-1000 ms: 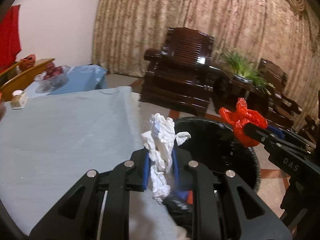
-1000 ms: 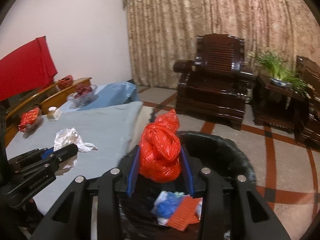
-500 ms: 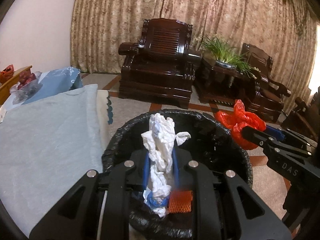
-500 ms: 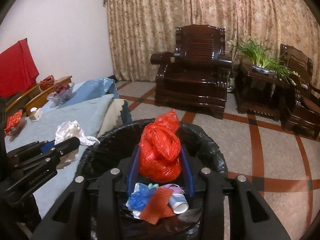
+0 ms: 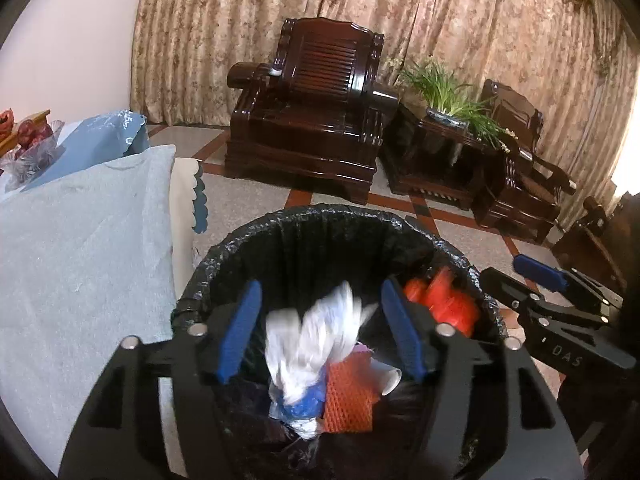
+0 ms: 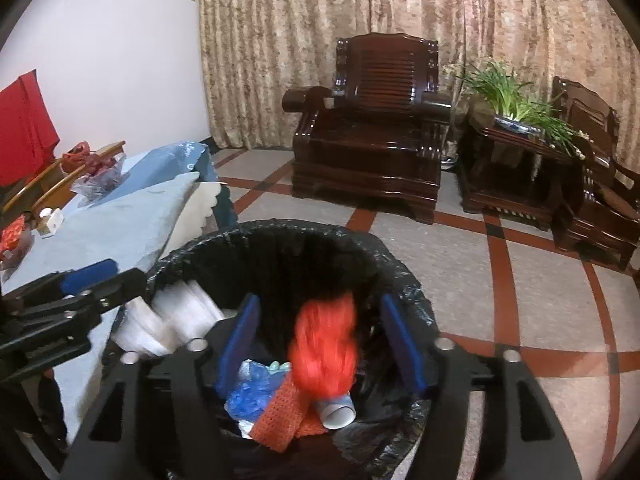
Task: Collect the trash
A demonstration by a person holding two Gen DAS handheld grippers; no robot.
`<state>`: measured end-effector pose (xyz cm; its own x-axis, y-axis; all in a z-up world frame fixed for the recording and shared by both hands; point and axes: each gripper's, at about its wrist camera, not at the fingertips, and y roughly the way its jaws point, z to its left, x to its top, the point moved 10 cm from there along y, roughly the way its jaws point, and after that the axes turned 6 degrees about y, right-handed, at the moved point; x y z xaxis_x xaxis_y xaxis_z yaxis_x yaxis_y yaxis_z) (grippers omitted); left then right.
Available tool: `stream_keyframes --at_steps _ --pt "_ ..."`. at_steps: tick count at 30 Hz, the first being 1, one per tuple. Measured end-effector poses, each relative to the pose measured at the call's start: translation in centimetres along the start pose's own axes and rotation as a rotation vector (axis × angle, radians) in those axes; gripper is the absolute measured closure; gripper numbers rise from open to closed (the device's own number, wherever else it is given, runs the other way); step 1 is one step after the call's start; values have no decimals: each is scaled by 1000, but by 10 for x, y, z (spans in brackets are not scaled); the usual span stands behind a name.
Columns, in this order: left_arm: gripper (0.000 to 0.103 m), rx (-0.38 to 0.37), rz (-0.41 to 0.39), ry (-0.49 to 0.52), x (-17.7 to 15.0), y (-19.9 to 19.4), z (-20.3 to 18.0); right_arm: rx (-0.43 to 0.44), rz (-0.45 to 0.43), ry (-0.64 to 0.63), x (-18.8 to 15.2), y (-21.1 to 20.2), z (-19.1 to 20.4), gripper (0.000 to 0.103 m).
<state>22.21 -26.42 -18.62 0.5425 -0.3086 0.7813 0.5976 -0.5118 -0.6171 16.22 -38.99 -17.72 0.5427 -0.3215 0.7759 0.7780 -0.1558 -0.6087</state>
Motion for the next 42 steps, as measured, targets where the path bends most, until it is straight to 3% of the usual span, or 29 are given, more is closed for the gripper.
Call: stream_keyframes --at_steps 2,6,24,42 --pt "25 4 -7 -6 0 -3 4 -16 -8 -2 1 -1 -3 18" --pt "17 33 -27 -6 2 -19 19 -16 -18 1 3 -10 -2 8" --pt "9 210 -73 -3 -4 -137 48 135 -33 -45 7 -86 68 6" --pt "5 306 -152 -9 -3 -232 46 178 -81 -100 18 -150 107 6"
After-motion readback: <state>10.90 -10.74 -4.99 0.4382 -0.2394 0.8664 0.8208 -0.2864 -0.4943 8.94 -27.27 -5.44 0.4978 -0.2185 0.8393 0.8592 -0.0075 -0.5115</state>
